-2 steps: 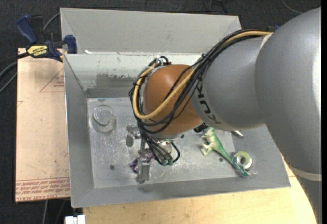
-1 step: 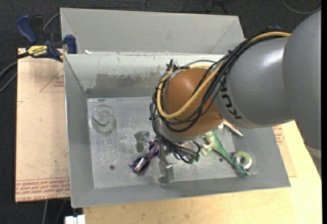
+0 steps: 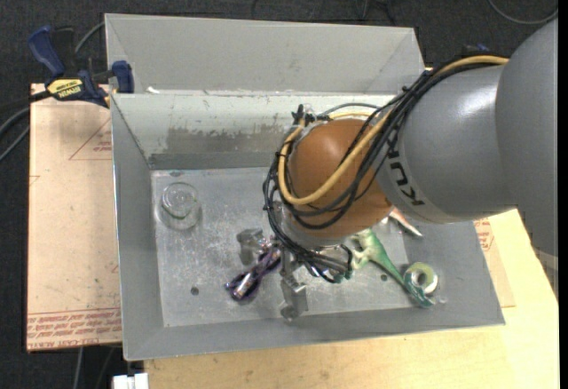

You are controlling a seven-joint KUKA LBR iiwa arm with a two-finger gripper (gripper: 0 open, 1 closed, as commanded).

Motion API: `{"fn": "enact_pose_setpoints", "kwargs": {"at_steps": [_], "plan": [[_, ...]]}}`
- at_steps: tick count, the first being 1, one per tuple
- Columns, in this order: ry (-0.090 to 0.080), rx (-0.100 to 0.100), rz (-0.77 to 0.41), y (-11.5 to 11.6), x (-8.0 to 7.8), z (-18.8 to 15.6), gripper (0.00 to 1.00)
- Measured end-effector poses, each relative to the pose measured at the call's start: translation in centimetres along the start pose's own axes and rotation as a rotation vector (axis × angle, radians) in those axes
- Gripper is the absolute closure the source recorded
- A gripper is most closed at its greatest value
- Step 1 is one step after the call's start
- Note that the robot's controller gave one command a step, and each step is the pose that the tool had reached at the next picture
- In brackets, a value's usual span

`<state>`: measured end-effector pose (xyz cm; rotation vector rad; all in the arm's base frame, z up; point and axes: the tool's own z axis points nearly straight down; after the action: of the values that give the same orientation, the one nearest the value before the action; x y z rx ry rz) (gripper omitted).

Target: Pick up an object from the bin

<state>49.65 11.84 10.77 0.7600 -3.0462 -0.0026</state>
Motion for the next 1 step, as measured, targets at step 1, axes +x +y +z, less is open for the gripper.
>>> {"fn": "enact_pose_setpoints", "kwargs": {"at_steps": [1], "plan": [[-0.006, -0.002, 0.188, -0.69, -5.82, 3.60, 1.00]]}}
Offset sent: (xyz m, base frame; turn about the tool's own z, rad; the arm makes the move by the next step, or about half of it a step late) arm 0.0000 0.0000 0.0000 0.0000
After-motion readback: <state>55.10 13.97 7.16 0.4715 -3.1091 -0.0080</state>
